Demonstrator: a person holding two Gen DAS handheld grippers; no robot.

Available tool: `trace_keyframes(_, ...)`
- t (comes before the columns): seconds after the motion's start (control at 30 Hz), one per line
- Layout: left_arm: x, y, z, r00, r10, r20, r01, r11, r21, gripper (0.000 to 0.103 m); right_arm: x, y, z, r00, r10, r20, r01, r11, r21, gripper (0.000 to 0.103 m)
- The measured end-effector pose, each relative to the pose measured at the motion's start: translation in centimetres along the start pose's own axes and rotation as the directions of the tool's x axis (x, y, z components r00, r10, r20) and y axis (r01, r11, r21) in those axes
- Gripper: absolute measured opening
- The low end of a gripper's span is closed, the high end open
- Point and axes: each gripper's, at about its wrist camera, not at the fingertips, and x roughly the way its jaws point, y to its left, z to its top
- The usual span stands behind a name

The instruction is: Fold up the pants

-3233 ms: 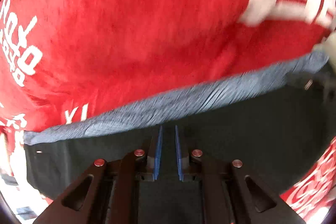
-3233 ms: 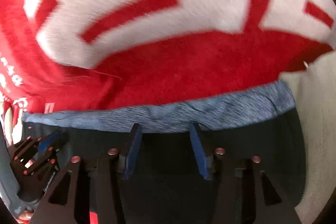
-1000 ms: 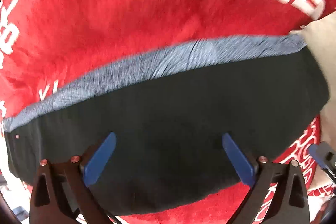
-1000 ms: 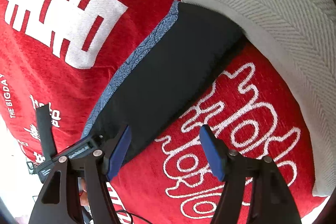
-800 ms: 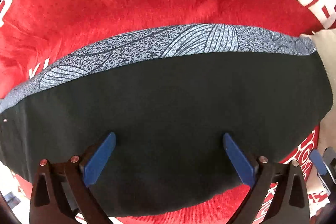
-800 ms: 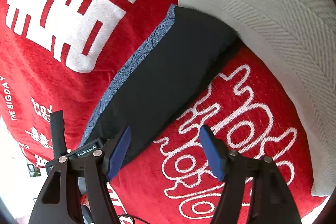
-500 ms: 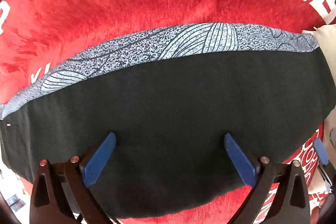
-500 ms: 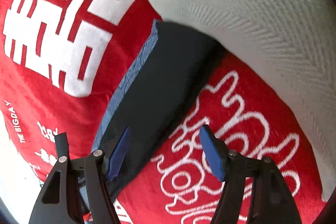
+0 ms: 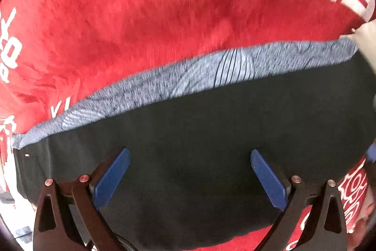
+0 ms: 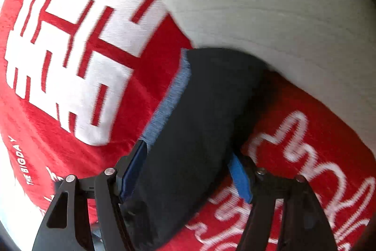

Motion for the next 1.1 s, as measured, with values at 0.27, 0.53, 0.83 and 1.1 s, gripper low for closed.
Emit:
trace_keyframes(0.27,-2.4,-1.4,2.2,0.997,0.046,0.062,-0.047,0.999,0.011,0.078,1.5,0.0,1.0,0.998,0.017,-0.056,-0.019,0.999,-0.03,0.069)
trace_keyframes(0.53,-1.6,-2.7,2.8,0.998,0.044,0.053,-0.043,0.999,-0.033,0.035,1.8,1.5,2.1,0.993,0.035,-0.116,-0.041,0.998,-0.048,0.013)
trace_keyframes(0.83,-1.9,-5.7,-0.6,0.971,0.127,0.205,-0.145,0.987,0.075,0.029,-0.3,7.8,1.9,0.969,0.182,-0.169,-0.216,0.954,-0.209,0.012)
trace_keyframes(1.1,-4.7,-0.1,-1.9,0.984,-0.071,0.161,0.082,0.995,-0.06,0.029,-1.2,13.9,-0.4,0.96,0.178,-0.218,-0.249,0.899,-0.361,0.012)
